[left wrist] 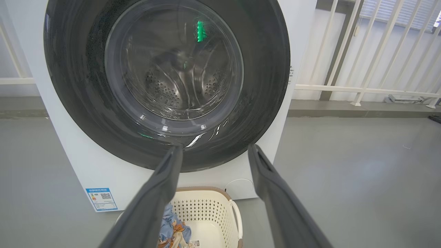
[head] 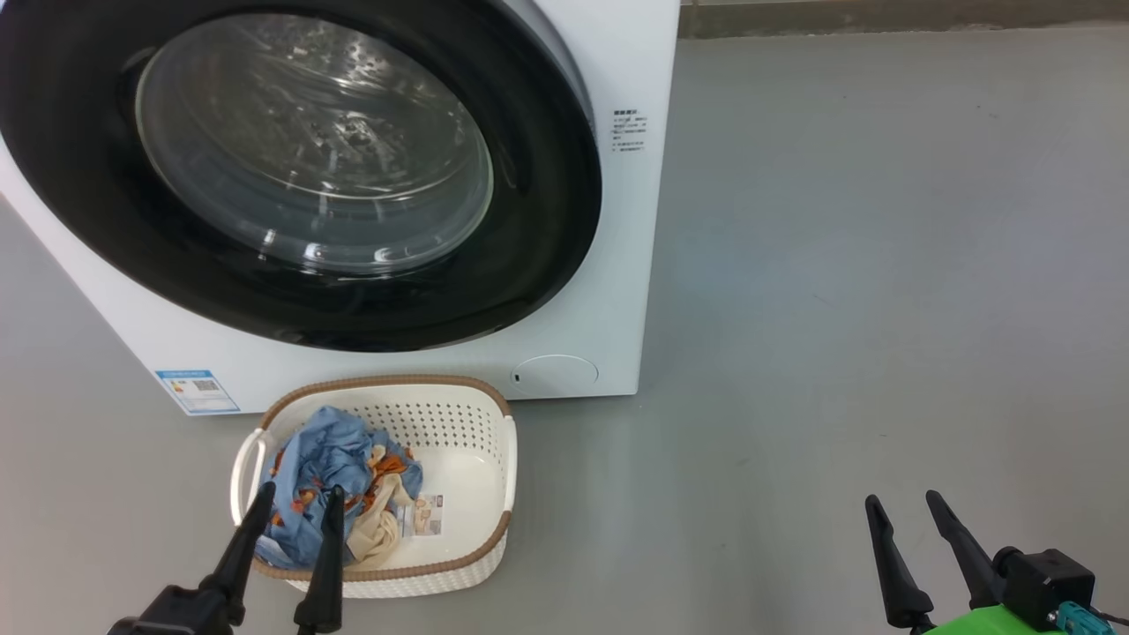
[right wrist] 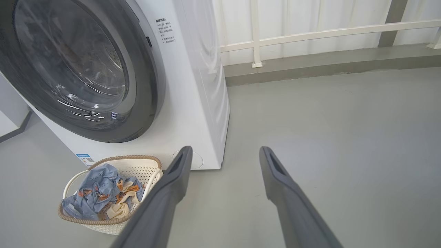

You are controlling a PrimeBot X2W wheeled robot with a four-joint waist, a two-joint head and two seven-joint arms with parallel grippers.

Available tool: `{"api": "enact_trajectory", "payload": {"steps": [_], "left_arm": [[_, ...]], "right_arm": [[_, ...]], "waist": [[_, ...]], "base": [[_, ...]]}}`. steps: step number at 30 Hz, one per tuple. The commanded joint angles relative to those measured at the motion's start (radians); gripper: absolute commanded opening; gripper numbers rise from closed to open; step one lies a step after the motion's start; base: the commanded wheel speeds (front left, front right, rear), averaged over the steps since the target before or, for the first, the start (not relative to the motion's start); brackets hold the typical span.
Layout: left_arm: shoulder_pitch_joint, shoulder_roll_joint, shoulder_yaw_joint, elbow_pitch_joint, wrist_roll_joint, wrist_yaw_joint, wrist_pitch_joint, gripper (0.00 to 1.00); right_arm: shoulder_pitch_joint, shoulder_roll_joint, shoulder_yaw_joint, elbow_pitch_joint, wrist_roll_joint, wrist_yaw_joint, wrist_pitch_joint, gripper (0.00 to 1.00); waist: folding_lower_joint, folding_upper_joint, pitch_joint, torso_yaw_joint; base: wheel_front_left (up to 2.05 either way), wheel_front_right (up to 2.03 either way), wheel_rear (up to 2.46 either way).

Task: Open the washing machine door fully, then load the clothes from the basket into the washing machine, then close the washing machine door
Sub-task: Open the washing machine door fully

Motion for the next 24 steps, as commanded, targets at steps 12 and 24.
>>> {"api": "enact_trajectory", "payload": {"steps": [12, 24], "left_arm": [[-0.019, 0.015, 0.008, -0.038, -0.019, -0.003, -0.012, 1.00], [-0.038, 0.011, -0.014, -0.049, -0.032, -0.003, -0.012, 1.00]], "right_arm": [[-0.022, -0.005, 0.036, -0.014, 0.070, -0.001, -0.012, 0.00], [-0.243, -0.038, 0.150, -0.002, 0.219, -0.001, -0.012, 0.00]], "waist": [[0.0000, 0.0000, 0.007, 0.012], [0.0000, 0.0000, 0.045, 0.026]], "base": [[0.07, 0.07, -0.15], [0.00, 0.00, 0.00]]}}
